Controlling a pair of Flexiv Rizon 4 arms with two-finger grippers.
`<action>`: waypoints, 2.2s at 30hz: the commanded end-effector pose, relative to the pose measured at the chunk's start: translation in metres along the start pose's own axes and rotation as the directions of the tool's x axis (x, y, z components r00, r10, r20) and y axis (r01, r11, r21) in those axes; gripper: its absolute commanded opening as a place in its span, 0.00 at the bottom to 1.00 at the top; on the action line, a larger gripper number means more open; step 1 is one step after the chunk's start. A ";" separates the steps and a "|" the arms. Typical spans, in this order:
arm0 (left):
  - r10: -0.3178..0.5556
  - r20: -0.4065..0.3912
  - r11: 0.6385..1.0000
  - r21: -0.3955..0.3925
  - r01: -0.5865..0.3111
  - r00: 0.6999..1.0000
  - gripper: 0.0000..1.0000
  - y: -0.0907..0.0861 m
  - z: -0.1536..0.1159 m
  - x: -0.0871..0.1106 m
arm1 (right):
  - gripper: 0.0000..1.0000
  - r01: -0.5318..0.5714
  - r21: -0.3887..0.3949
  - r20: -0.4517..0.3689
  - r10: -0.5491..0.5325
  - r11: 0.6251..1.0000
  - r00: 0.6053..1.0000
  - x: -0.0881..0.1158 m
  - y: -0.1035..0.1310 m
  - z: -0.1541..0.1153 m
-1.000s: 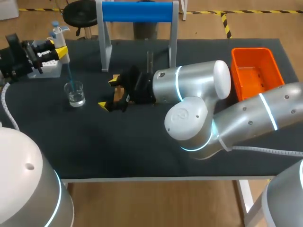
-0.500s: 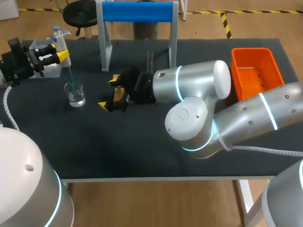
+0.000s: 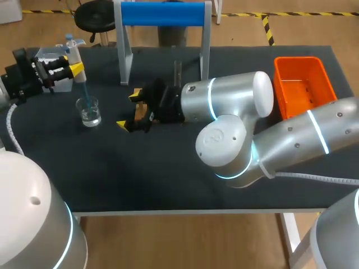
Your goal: Invert the test tube, pick up the pipette, mount the tip to pipette, aspirate from beaker and dispense into the tube, eject the tip, return the pipette, and cap with the stopper.
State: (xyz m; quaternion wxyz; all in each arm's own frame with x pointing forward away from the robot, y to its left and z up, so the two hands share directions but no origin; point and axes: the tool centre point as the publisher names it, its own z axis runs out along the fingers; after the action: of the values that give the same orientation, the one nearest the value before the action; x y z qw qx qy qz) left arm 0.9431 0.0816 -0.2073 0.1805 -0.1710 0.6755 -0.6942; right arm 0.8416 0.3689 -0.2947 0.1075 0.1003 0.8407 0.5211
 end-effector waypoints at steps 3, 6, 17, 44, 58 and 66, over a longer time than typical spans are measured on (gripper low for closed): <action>-0.007 -0.010 1.000 0.003 0.007 1.000 0.00 0.005 -0.002 -0.003 | 1.00 0.000 0.007 0.000 0.000 1.000 1.000 0.000 0.002 -0.001; -0.011 -0.009 1.000 0.002 0.011 1.000 0.00 0.006 -0.002 -0.004 | 1.00 0.000 0.007 0.000 0.000 1.000 1.000 0.000 0.002 -0.001; -0.018 -0.010 1.000 -0.002 0.018 1.000 0.00 0.008 -0.002 -0.004 | 1.00 0.000 0.007 0.000 0.000 1.000 1.000 0.000 0.002 -0.001; -0.019 -0.009 1.000 -0.003 0.019 1.000 0.00 0.008 -0.002 -0.004 | 1.00 0.054 0.130 0.069 -0.064 0.990 0.996 -0.017 0.020 -0.012; -0.019 -0.009 1.000 -0.003 0.019 1.000 0.00 0.008 -0.002 -0.004 | 1.00 0.138 0.204 0.037 -0.149 0.969 0.988 -0.052 0.065 -0.029; -0.019 -0.009 1.000 -0.003 0.019 1.000 0.00 0.008 -0.002 -0.004 | 1.00 0.198 0.173 -0.079 -0.187 0.965 0.979 -0.064 0.090 -0.031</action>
State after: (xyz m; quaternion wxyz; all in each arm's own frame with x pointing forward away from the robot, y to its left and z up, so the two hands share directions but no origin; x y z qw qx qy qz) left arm 0.9450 0.0834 -0.2142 0.1717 -0.1775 0.6766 -0.6937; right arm 0.8934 0.3714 -0.2086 0.1797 0.0310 0.8382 0.5140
